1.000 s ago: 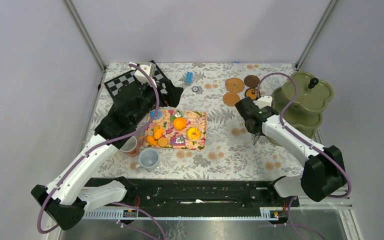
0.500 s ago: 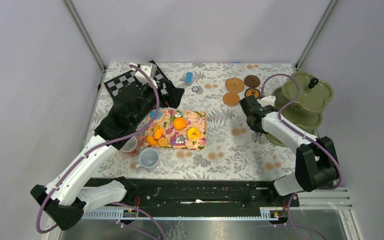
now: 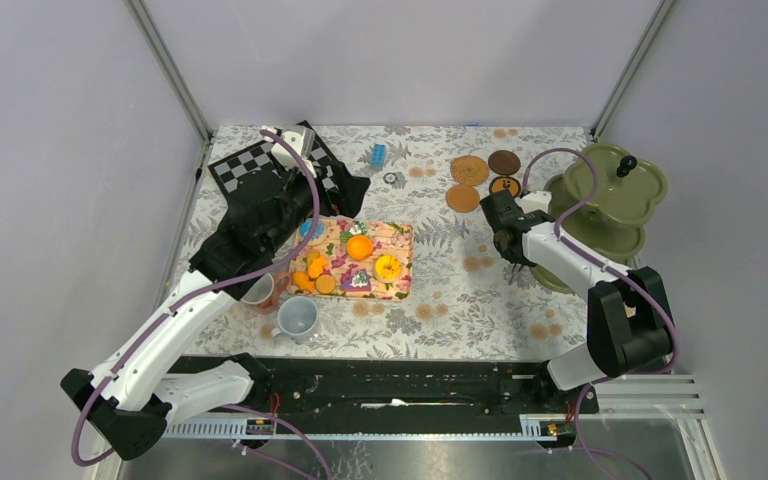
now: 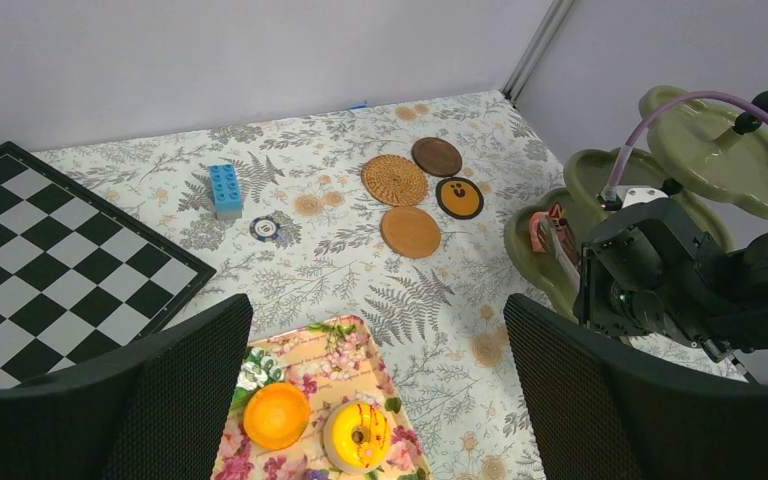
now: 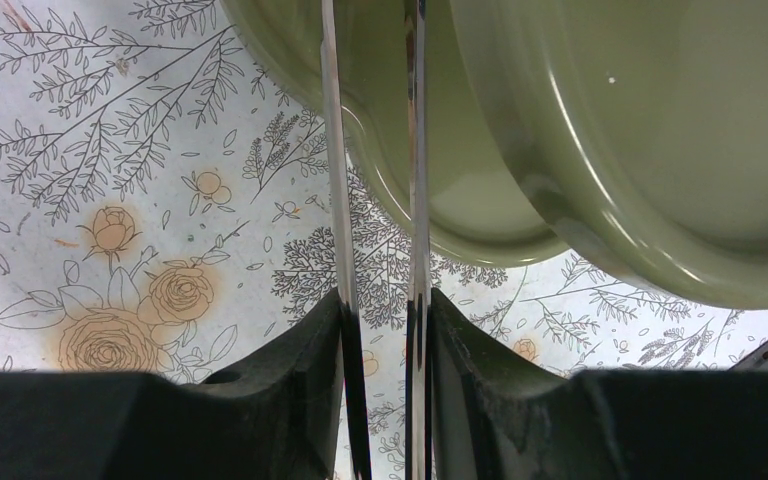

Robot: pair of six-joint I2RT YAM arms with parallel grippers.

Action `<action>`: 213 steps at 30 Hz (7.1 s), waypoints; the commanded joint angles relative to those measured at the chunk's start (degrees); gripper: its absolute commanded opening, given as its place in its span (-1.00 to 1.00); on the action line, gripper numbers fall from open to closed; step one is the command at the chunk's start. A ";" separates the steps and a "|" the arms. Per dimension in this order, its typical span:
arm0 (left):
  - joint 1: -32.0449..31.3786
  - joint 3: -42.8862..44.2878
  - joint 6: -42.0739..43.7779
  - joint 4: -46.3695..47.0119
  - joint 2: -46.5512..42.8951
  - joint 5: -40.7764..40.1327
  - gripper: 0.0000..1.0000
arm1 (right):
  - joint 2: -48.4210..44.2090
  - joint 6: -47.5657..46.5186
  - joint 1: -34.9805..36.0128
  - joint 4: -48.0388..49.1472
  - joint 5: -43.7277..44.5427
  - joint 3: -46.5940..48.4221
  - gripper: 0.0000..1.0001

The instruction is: Serve the afternoon tea

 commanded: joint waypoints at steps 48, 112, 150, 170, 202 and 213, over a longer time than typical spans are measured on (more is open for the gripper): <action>-0.55 0.00 1.07 2.57 -1.33 -1.45 0.98 | 9.23 10.35 -0.95 7.59 12.09 0.92 -0.07; 1.24 0.13 2.46 1.62 0.81 -5.23 0.98 | 3.55 -9.68 29.54 12.60 -29.20 14.05 0.09; 2.64 -0.35 1.64 1.72 -0.90 -8.21 0.98 | 21.38 -19.45 31.28 -1.08 -30.95 35.44 0.21; 4.04 -0.34 0.64 1.62 -1.44 -8.37 0.98 | 29.95 -17.84 34.58 -10.12 -22.98 46.08 0.23; 4.30 -0.33 0.56 1.59 -1.35 -8.36 0.98 | 24.44 -15.10 35.39 -6.42 -21.46 44.28 -0.02; 4.45 -0.46 0.63 1.59 -1.38 -8.52 0.98 | 16.23 -14.42 35.35 -4.82 -18.03 38.40 -0.01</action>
